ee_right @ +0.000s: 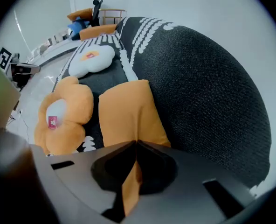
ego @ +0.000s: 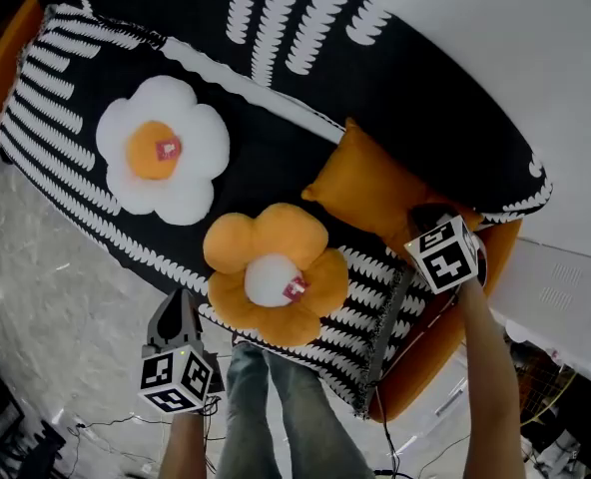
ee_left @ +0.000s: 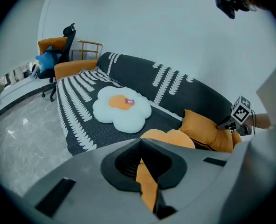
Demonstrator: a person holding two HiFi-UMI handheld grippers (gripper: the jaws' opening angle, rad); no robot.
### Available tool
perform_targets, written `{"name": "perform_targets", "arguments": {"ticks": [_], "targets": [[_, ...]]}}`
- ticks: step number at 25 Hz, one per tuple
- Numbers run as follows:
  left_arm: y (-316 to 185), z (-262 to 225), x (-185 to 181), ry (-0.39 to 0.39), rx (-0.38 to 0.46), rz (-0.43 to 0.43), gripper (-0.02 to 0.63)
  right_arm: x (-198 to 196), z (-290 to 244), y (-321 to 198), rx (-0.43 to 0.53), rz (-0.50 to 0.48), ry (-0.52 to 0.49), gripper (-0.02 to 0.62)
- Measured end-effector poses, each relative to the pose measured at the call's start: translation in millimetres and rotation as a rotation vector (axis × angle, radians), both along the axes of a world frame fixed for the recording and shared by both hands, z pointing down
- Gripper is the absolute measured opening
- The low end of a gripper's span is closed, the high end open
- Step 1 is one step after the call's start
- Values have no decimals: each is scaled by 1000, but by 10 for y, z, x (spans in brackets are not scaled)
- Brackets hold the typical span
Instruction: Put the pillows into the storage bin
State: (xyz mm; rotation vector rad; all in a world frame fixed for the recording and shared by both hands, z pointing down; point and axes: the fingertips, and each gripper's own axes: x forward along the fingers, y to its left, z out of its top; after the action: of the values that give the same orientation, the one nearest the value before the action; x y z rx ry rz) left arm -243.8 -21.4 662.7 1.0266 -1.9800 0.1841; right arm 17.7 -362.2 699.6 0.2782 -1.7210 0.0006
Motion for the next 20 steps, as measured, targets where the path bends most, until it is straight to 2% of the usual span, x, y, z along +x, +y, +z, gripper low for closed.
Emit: {"name": "perform_targets", "arguments": {"ticks": [15,20], "targets": [[186,-479,-156,-38,76,10,11,-9,-851,187,87,30,-49,8],[209,-687,-131,-64,117,82,11,57,-1267,327,130,70,-81,6]]}}
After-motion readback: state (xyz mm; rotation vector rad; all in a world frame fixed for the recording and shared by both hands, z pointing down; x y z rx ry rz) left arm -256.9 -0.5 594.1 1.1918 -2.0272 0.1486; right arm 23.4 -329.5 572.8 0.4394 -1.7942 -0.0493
